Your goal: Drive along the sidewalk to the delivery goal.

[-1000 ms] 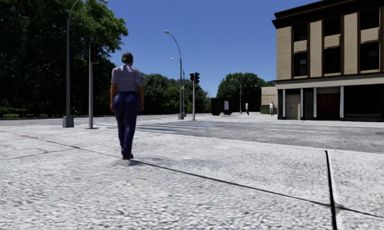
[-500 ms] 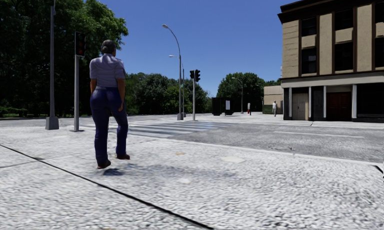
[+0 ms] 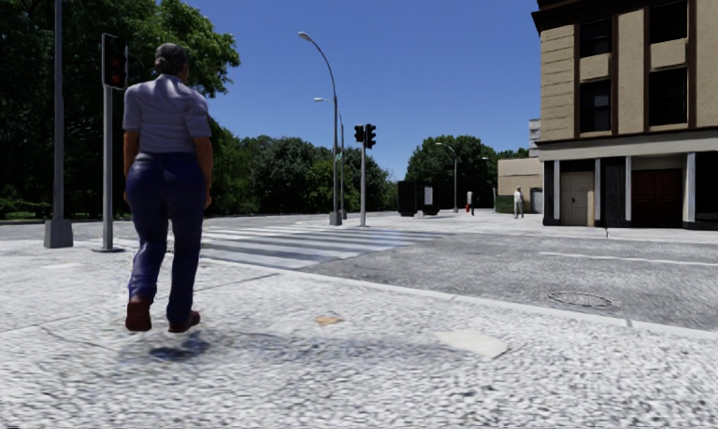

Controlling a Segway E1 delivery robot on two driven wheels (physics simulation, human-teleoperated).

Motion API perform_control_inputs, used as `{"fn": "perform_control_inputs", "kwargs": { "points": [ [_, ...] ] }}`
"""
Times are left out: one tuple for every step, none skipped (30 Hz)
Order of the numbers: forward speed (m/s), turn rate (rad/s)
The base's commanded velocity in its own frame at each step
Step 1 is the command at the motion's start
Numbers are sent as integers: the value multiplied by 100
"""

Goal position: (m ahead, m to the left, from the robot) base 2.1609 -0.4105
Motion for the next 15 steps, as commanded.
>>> {"fn": "perform_control_inputs", "kwargs": {
  "points": [
    [200,0],
    [200,0],
    [200,0],
    [200,0],
    [200,0],
    [200,0],
    [191,-4],
    [173,-17],
    [173,-17],
    [164,-22],
    [160,-24],
    [159,-30],
    [158,-36],
    [158,-36],
    [154,-41]
  ]
}}
